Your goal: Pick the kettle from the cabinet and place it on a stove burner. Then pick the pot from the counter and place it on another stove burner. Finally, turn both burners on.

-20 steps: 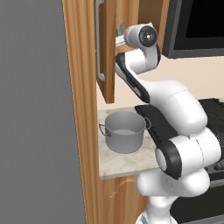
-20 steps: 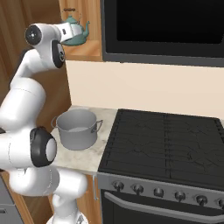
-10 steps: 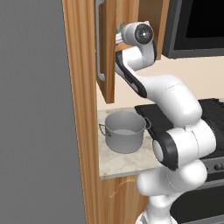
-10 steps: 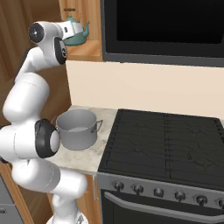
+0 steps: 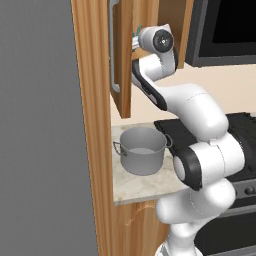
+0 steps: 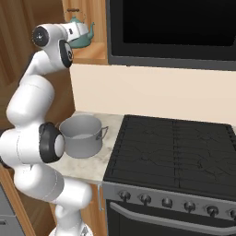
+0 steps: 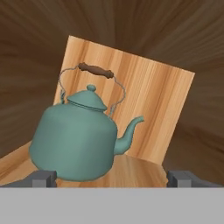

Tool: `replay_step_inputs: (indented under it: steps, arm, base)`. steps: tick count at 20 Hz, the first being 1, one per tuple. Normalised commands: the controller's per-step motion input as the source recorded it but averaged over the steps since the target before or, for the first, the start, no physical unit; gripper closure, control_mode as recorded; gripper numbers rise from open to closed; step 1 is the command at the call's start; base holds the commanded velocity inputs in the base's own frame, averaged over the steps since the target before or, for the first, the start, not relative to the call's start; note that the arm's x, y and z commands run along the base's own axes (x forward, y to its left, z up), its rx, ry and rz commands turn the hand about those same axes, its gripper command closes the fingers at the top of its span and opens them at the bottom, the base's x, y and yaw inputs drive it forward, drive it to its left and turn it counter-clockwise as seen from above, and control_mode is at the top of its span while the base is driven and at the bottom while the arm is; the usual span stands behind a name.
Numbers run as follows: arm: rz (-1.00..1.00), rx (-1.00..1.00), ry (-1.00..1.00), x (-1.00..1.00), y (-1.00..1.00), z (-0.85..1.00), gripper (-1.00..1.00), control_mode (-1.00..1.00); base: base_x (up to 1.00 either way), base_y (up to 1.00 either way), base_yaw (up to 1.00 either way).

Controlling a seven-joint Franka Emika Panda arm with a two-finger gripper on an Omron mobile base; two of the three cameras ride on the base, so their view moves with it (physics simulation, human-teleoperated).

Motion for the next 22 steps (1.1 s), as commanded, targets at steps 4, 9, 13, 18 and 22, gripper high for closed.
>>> replay_step_inputs:
  steps: [4, 9, 13, 18, 22]
  arm:
    - [0.00, 0.01, -0.02, 0.18, 0.04, 0.00, -1.00, -1.00]
    - [0.00, 0.03, 0.00, 0.25, 0.04, 0.00, -1.00, -1.00]
    - [0.00, 0.01, 0.00, 0.14, 0.01, 0.06, -1.00, -1.00]
    - [0.00, 0.00, 0.00, 0.10, 0.00, 0.20, -1.00, -1.00]
    - [0.00, 0.00, 0.00, 0.12, 0.00, 0.17, -1.00, -1.00]
  base:
    - [0.00, 0.00, 0.00]
    - [0.00, 0.00, 0.00]
    - [0.00, 0.00, 0.00]
    - [0.00, 0.00, 0.00]
    - [0.00, 0.00, 0.00]
